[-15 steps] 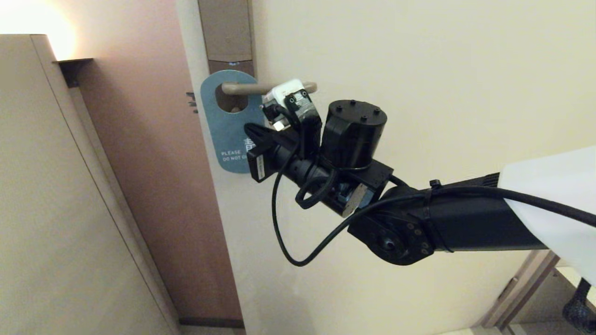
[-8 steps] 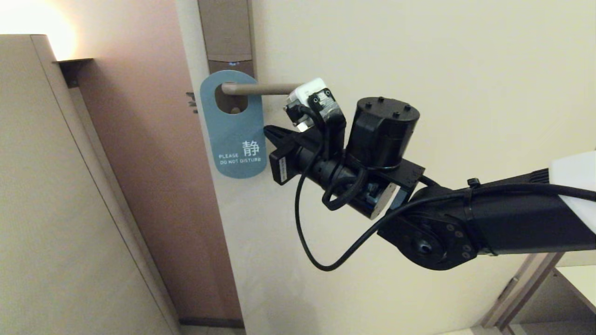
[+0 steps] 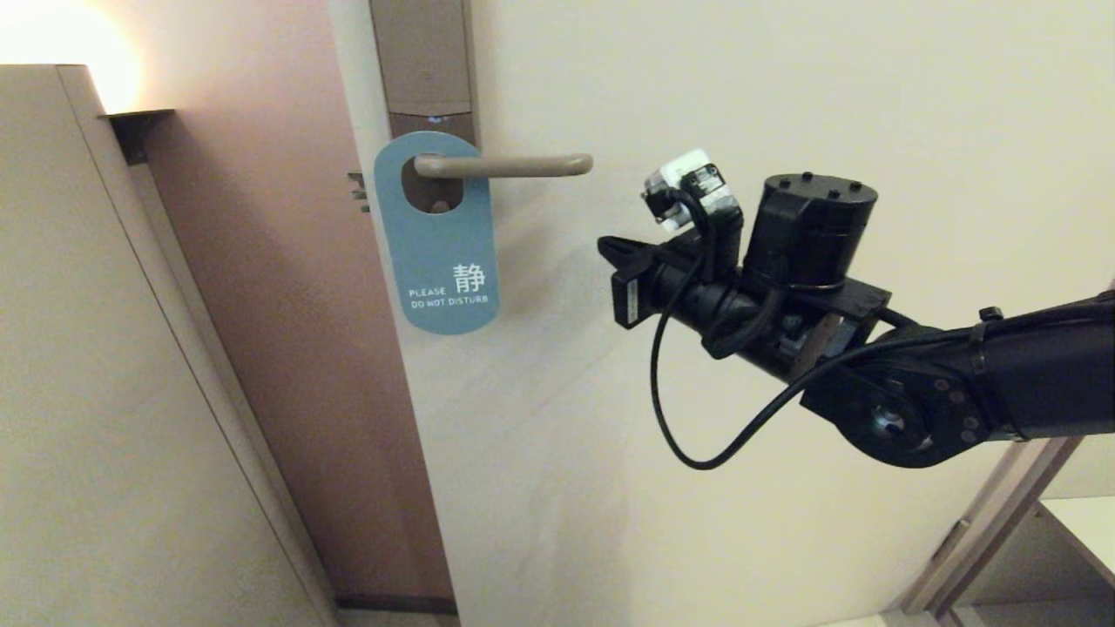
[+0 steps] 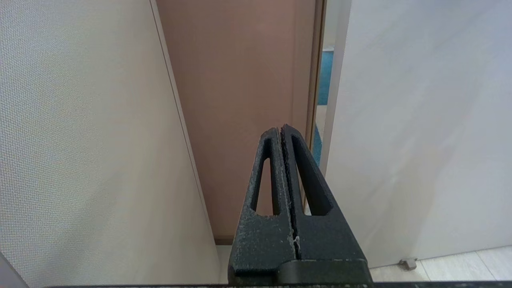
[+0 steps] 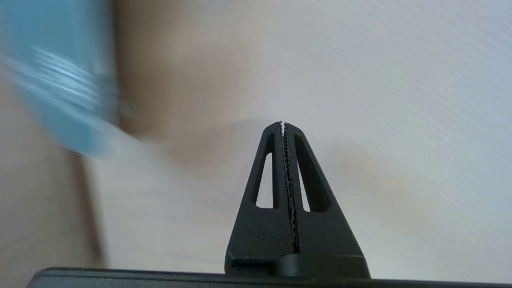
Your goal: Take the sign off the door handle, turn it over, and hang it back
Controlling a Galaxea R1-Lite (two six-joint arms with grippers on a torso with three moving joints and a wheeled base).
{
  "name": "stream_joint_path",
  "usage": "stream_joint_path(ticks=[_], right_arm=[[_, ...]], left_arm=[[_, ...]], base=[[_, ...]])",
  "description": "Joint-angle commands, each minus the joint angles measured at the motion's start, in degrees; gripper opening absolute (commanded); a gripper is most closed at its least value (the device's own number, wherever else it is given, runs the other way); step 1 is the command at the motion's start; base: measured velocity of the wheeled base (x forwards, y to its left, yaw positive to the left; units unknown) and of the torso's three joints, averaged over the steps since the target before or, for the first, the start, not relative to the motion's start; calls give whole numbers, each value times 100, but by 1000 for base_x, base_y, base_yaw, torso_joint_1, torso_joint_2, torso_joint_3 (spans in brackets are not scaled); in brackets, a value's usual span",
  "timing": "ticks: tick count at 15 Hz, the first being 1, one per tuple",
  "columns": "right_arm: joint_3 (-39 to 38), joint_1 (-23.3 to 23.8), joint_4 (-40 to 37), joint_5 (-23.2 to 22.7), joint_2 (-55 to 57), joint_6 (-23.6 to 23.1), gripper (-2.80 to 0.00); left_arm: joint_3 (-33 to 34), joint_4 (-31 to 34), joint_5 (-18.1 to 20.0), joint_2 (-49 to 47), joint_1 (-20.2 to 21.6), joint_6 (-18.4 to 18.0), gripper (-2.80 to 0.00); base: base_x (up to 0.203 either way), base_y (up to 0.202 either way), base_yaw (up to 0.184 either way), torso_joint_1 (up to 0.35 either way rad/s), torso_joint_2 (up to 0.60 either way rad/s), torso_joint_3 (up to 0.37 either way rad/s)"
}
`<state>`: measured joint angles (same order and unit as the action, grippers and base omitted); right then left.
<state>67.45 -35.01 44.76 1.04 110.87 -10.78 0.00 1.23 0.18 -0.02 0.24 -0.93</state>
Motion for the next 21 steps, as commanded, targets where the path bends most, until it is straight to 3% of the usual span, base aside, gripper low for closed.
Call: stream_joint_path(ticks=[1, 7, 12, 18, 21], right_arm=[[-181, 358, -74, -16, -281, -12, -280], [-524, 1440, -947, -25, -1221, 24, -280], [-1172, 2107, -1318, -14, -2103, 12, -280], [-1990, 3136, -2303, -58, -3293, 37, -280], [-2691, 3370, -2387, -167, -4014, 40, -280]], left_arm=[[0, 0, -1, 2, 2, 5, -280], [0, 0, -1, 2, 2, 5, -280], [0, 0, -1, 2, 2, 5, -280], [0, 0, -1, 2, 2, -4, -280], [0, 0, -1, 2, 2, -4, -280]], base=[[0, 0, 0, 0, 0, 0], [0, 0, 0, 0, 0, 0], [0, 0, 0, 0, 0, 0], [0, 0, 0, 0, 0, 0], [0, 0, 0, 0, 0, 0]])
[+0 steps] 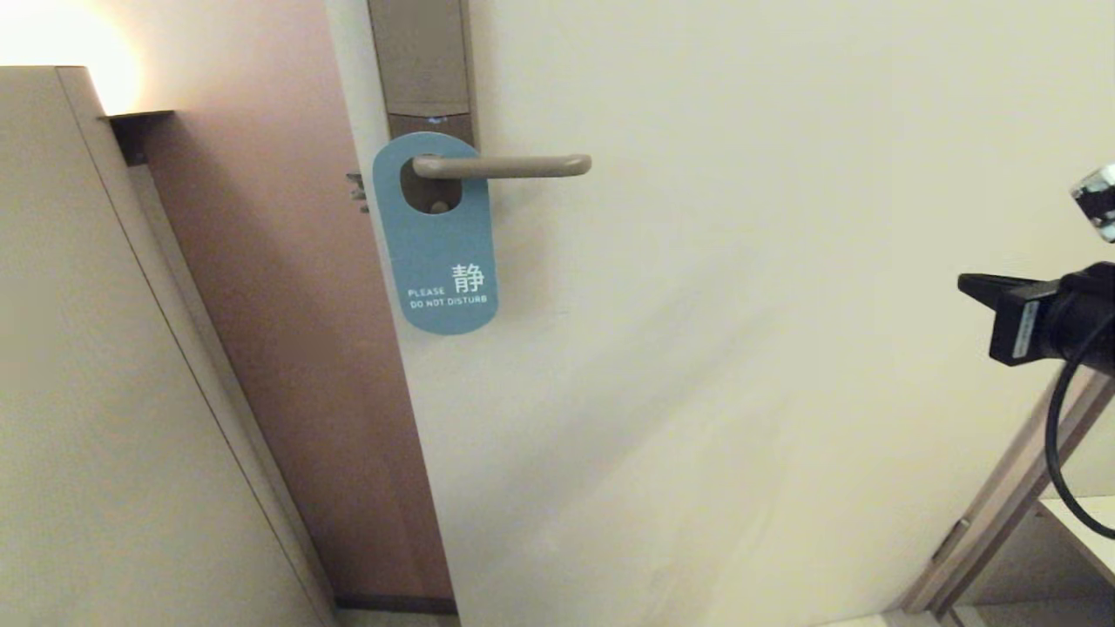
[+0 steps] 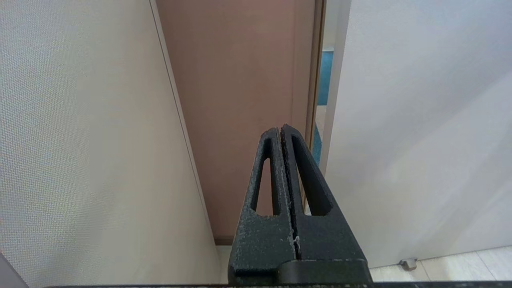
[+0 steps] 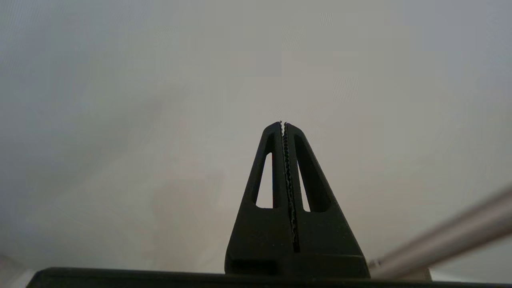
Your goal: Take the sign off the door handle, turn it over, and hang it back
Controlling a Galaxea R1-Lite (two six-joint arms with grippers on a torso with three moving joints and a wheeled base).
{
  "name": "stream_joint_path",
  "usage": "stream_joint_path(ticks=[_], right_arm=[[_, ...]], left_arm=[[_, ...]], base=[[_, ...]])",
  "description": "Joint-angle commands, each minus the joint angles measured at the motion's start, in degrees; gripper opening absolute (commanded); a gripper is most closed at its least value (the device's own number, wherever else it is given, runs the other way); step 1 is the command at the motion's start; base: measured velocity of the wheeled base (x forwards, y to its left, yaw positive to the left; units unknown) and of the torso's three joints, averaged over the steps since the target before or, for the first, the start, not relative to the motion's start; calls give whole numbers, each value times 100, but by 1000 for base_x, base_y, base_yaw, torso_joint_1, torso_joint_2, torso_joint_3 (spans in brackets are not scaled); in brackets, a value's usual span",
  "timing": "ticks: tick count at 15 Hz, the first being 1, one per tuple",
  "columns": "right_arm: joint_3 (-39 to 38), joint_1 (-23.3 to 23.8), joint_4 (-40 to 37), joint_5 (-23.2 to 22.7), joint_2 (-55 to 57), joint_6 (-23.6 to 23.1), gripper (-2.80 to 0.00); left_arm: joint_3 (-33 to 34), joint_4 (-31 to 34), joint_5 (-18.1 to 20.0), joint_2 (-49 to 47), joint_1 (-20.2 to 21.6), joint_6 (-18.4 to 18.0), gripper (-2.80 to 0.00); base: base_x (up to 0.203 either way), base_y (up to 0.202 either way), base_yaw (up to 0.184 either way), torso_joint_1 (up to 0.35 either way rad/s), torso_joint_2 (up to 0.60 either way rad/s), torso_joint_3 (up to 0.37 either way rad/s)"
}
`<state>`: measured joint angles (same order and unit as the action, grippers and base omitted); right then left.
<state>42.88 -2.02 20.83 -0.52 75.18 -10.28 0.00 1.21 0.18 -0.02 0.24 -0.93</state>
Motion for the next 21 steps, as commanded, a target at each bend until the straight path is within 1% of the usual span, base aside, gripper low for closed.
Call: stream_joint_path(ticks=[1, 4, 7, 10, 14, 15, 16, 19, 21], right_arm=[[-510, 87, 3, -19, -733, -9, -280], [-1427, 102, 0, -5, -1622, -9, -280], [-2182, 132, -27, 23, -2501, -2, -280], [-3016, 440, -33, -127, -3473, 17, -280], [-4123, 510, -33, -261, -4772, 113, -280], [-4212, 510, -109, -276, -5041, 189, -280], [-4256, 510, -344, -282, -5271, 261, -280], [-4285, 522, -1220, -271, -5904, 369, -280], [-4288, 508, -1392, -265, -5946, 404, -280]], left_arm=[[0, 2, -1, 2, 2, -4, -280], [0, 2, -1, 2, 2, -4, -280], [0, 2, -1, 2, 2, -4, -280], [0, 2, -1, 2, 2, 4, -280], [0, 2, -1, 2, 2, -4, -280], [0, 2, -1, 2, 2, 3, -280], [0, 2, -1, 2, 2, 4, -280], [0, 2, -1, 2, 2, -1, -280], [0, 2, -1, 2, 2, 5, -280]], base=[[0, 0, 0, 0, 0, 0], [0, 0, 0, 0, 0, 0], [0, 0, 0, 0, 0, 0], [0, 0, 0, 0, 0, 0], [0, 0, 0, 0, 0, 0], [0, 0, 0, 0, 0, 0], [0, 0, 0, 0, 0, 0], [0, 0, 0, 0, 0, 0], [0, 0, 0, 0, 0, 0]])
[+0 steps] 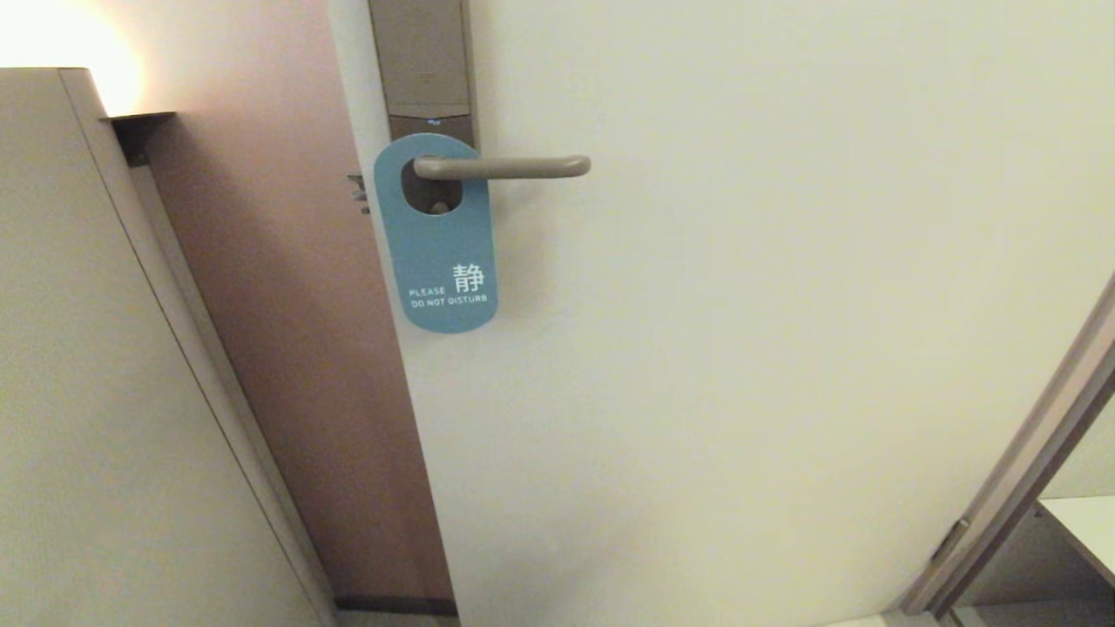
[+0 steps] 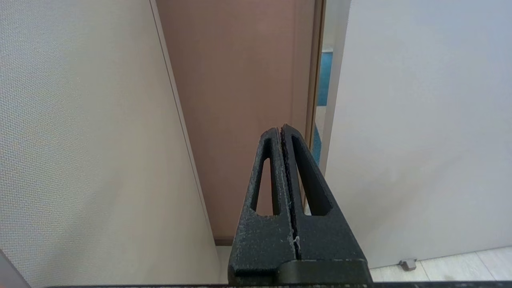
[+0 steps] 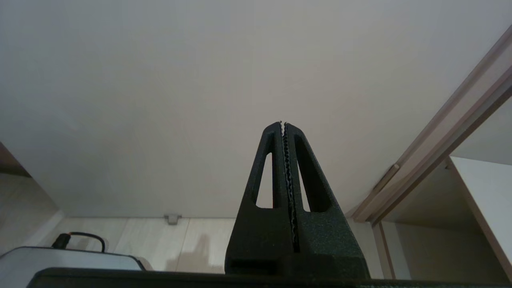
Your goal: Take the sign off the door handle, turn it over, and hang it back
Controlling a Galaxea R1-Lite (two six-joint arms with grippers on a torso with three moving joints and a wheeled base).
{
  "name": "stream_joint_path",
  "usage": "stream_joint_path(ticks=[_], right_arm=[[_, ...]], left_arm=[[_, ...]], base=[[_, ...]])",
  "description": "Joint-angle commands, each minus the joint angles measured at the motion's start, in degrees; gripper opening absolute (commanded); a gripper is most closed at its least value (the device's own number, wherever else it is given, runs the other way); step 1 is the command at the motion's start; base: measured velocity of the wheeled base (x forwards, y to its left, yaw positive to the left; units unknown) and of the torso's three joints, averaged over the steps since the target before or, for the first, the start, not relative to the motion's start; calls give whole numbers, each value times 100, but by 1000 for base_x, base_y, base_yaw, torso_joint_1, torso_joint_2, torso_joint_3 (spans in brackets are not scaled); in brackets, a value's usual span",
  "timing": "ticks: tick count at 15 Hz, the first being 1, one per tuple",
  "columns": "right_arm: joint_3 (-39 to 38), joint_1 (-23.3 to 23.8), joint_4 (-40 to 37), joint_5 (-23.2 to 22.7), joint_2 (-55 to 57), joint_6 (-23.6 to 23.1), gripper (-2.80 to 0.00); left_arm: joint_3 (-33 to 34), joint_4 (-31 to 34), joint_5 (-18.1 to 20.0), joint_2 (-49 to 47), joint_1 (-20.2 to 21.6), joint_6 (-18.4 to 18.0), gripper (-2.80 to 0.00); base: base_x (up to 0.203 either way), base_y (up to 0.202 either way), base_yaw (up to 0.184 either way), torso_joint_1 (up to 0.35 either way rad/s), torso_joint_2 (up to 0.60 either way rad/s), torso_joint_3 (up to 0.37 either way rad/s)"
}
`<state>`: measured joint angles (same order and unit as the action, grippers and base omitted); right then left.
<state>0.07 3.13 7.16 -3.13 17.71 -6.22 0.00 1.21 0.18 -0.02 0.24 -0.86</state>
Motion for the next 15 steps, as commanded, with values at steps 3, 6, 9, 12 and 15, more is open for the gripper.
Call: stream_joint_path(ticks=[3, 6, 9, 12, 15], right_arm=[[-7, -179, -534, 31, -564, -25, -280], [-7, -266, -759, 61, -865, 16, -280], [-7, -274, -752, 67, -1282, 58, -280], [-7, -275, -752, 67, -1653, 59, -280], [-7, -270, -752, 67, -1771, 68, -280]], left_arm=[[0, 2, -1, 2, 2, -2, -280], [0, 2, -1, 2, 2, -2, -280], [0, 2, -1, 2, 2, -2, -280], [0, 2, -1, 2, 2, -2, -280], [0, 2, -1, 2, 2, -2, -280]], base=[[0, 0, 0, 0, 0, 0], [0, 0, 0, 0, 0, 0], [0, 0, 0, 0, 0, 0], [0, 0, 0, 0, 0, 0], [0, 0, 0, 0, 0, 0]])
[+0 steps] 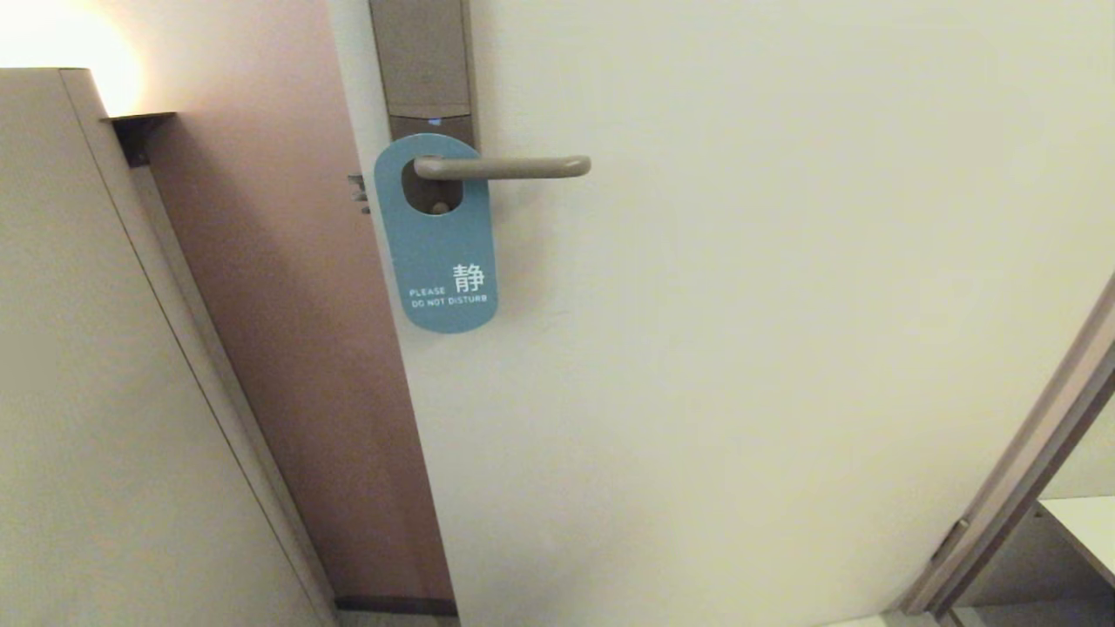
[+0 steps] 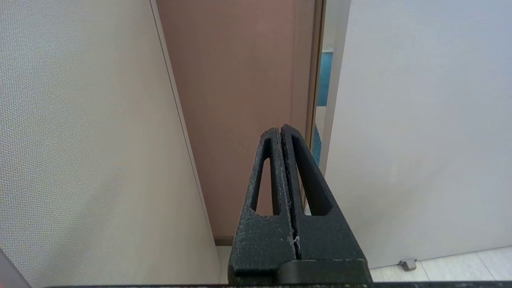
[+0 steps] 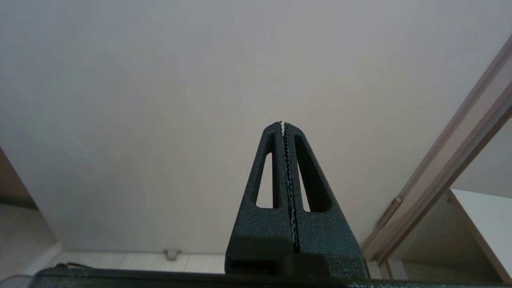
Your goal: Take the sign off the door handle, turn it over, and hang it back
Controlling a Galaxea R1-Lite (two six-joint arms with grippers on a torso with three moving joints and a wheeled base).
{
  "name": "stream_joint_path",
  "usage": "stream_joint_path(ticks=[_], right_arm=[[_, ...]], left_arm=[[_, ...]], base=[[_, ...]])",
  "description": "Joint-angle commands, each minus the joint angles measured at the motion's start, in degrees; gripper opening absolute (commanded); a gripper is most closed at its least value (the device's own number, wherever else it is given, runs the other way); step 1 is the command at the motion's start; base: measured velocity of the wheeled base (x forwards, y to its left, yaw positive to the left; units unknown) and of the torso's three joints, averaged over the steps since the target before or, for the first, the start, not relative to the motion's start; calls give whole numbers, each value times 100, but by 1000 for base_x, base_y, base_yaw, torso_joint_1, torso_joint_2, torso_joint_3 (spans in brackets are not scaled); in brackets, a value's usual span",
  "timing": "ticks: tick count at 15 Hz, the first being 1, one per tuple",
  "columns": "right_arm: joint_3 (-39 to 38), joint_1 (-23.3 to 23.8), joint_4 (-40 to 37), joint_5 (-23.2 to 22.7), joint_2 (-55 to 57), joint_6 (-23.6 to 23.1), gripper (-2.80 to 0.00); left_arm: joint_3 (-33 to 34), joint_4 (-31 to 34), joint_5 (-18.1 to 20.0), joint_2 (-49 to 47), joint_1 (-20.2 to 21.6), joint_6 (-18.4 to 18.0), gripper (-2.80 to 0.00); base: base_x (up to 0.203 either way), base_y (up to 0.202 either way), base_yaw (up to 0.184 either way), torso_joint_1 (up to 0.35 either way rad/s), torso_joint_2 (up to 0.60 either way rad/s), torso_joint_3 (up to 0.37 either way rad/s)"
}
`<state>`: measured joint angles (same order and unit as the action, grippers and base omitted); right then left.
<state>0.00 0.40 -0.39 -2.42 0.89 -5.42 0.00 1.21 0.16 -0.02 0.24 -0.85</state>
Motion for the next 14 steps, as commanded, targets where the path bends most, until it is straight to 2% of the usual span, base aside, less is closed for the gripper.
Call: stream_joint_path(ticks=[1, 14], right_arm=[[0, 1, -5, -4, -89, -11, -280], [0, -3, -5, -4, -89, 6, -280]], left_arm=[[0, 2, 2, 2, 2, -3, -280], [-1, 2, 2, 2, 2, -3, -280]], base=[[0, 0, 0, 0, 0, 0], [0, 0, 0, 0, 0, 0]])
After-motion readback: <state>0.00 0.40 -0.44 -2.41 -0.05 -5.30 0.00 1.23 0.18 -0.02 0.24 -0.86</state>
